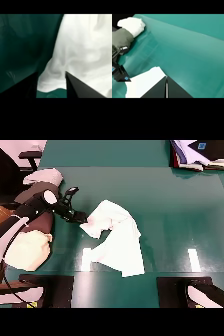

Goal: Fold the shirts.

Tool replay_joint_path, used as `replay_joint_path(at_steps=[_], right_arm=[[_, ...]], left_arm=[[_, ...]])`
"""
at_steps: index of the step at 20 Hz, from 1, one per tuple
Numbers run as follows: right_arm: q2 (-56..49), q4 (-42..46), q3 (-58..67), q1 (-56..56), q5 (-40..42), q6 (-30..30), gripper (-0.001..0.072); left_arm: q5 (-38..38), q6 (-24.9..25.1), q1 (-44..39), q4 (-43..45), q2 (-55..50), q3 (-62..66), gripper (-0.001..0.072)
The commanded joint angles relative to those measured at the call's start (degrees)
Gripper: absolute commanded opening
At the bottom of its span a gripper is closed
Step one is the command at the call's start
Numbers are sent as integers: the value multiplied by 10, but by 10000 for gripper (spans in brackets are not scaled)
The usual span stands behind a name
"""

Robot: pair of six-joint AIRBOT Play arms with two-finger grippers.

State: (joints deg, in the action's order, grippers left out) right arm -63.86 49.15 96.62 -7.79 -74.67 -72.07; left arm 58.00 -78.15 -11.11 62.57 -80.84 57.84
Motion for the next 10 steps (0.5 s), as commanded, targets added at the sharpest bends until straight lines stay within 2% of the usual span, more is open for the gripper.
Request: replay_joint_path(at_steps=[1, 3, 4, 5, 9, 10], right_arm=[[-10, 0, -14, 0, -30, -1, 15], [2, 2, -59, 0, -30, -1, 14], [10, 7, -86, 0, -31, -1, 14], [20, 16, -118, 0, -30, -7, 14], [70, 130, -266, 0, -43, -97, 15], [81, 155, -308, 0, -53, -115, 35]], left_arm=[[7, 22, 1, -28, -7, -9, 366], [8, 22, 1, -26, -7, -8, 337], [7, 21, 1, -22, -7, -5, 115], [6, 21, 1, -14, -5, 1, 32], [40, 21, 12, 27, 0, 88, 23], [41, 21, 18, 39, 6, 115, 23]])
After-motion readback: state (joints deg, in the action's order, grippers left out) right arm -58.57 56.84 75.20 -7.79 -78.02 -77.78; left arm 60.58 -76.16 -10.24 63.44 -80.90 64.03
